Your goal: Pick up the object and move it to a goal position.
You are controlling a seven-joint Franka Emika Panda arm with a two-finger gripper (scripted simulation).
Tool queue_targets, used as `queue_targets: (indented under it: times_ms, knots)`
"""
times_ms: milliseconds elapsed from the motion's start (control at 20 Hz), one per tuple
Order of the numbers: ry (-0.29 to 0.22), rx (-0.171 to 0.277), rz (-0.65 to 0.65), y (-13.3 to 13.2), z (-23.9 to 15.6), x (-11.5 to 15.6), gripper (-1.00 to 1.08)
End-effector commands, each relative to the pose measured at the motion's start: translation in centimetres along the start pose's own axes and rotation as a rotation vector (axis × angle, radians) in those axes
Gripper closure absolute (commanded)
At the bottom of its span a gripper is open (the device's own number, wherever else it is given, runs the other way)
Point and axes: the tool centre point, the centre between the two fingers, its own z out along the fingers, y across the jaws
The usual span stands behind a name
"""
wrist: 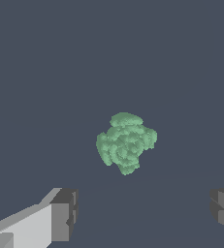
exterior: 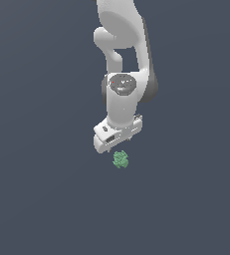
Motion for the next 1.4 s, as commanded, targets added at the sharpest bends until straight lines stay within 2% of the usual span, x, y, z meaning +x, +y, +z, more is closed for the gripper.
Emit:
queue_targets:
  times_ms: [0,900,1350]
  knots:
    - [-0.002,0.000,-0.075,0.0,0.5,0.2,-0.92]
    - [-0.002,0.007,-0.593,0.0,3.8,1.5,-0.92]
    - [0.002,0.011,-0.771,-0.1,4.9,1.9,-0.92]
